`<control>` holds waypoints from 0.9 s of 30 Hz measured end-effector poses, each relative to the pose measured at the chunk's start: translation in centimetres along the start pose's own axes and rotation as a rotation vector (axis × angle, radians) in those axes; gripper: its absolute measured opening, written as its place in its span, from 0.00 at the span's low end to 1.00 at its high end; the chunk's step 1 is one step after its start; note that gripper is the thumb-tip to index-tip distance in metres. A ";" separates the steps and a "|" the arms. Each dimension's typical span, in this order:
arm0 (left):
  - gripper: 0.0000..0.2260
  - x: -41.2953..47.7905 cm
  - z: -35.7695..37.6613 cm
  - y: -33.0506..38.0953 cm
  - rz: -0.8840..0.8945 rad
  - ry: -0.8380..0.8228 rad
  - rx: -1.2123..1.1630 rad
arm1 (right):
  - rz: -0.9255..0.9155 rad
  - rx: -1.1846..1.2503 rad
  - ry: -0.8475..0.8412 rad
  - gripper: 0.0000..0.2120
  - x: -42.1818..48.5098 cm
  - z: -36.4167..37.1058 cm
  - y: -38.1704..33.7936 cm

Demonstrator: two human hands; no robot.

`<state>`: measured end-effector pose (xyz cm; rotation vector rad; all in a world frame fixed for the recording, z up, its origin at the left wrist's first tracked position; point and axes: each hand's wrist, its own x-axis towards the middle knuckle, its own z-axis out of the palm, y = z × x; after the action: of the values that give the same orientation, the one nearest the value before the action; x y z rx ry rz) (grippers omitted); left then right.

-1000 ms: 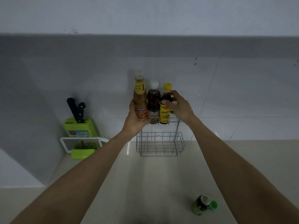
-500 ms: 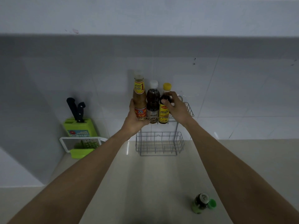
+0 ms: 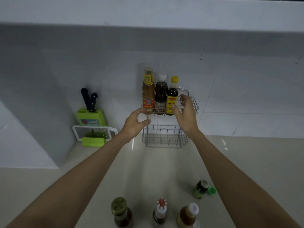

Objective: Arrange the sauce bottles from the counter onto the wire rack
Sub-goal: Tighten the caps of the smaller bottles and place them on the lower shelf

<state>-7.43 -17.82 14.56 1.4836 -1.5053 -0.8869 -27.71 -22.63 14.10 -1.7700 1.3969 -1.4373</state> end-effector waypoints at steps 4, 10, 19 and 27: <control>0.15 -4.4 -1.6 -2.3 -0.072 -0.035 -0.121 | -0.001 0.005 -0.121 0.19 -4.3 0.5 -0.5; 0.14 -13.0 -3.9 -7.6 -0.243 0.129 -0.212 | -0.052 -0.048 -0.422 0.11 -10.8 2.7 -1.4; 0.33 -24.8 -2.9 -14.2 -0.373 0.015 -0.139 | -0.243 -0.171 -0.994 0.12 -18.1 5.8 -5.2; 0.19 -26.3 2.1 -14.4 -0.340 0.011 -0.034 | -0.388 -0.397 -1.144 0.19 -21.5 7.5 -7.2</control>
<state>-4.29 7.42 -1.45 1.7467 -1.2423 -1.0930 -16.53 -2.38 8.00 -2.5467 0.7251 -0.0668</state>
